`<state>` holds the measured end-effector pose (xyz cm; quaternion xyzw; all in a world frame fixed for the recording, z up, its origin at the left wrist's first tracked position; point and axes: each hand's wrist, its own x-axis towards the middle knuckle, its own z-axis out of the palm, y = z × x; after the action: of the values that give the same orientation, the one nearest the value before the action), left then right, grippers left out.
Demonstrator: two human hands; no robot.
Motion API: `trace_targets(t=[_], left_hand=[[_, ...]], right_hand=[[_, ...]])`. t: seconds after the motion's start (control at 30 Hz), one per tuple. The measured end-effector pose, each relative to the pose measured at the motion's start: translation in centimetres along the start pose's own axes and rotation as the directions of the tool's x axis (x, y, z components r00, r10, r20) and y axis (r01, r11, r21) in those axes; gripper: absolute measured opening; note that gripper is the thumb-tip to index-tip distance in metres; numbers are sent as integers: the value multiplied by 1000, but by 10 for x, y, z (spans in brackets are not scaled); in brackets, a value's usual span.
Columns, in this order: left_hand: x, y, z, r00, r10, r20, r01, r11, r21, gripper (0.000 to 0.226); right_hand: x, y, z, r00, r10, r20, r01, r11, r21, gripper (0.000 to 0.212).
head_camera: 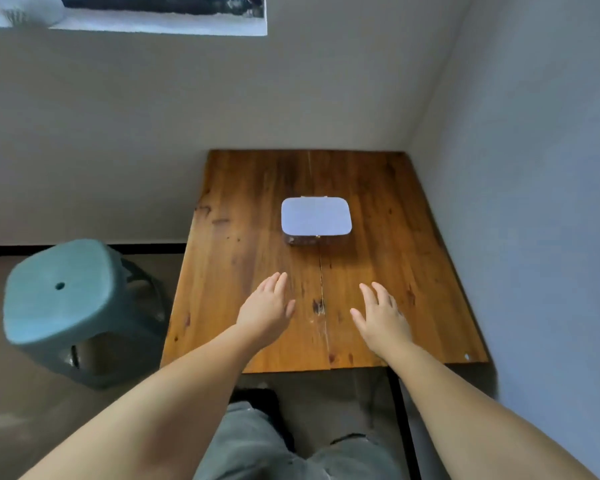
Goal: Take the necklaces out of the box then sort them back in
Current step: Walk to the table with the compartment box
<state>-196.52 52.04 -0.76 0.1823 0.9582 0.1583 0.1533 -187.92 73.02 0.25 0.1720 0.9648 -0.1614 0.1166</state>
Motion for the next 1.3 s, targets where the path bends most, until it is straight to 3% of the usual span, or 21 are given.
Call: trace_targets(t=[0.13, 0.23, 0.37, 0.47, 0.63, 0.83, 1.03, 1.13, 1.2, 1.3], left_hand=[[77, -11, -26, 991, -122, 52, 127, 987, -98, 59], [118, -10, -26, 982, -139, 126, 154, 981, -117, 60], [158, -5, -20, 946, -270, 181, 315, 899, -304, 58], [183, -2, -17, 927, -315, 203, 374, 762, -529, 50], [200, -5, -9, 885, -380, 267, 422, 416, -806, 46], [202, -12, 3, 847, -425, 319, 456, 274, -847, 47], [206, -13, -1, 842, -444, 306, 450, 266, -852, 50], [213, -16, -3, 860, -450, 242, 443, 419, -793, 37], [219, -18, -1, 871, -450, 197, 432, 513, -742, 37], [225, -20, 4, 866, -470, 172, 429, 520, -739, 38]], right_hand=[[74, -31, -11, 999, -38, 12, 38, 999, 40, 58], [127, -42, -13, 994, -108, 13, 108, 994, 11, 59], [189, -48, -10, 969, -243, 40, 246, 966, -86, 61], [224, -46, -1, 933, -345, 106, 359, 917, -173, 68], [242, -34, 17, 888, -446, 110, 458, 843, -282, 63], [244, -38, 14, 853, -514, -95, 484, 845, -226, 49], [243, -51, -28, 742, -639, -203, 618, 769, -161, 33], [264, -60, -67, 705, -630, -326, 655, 754, -41, 28], [288, -63, -91, 749, -557, -358, 593, 805, -10, 27], [332, -56, -106, 834, -359, -419, 426, 902, 77, 23]])
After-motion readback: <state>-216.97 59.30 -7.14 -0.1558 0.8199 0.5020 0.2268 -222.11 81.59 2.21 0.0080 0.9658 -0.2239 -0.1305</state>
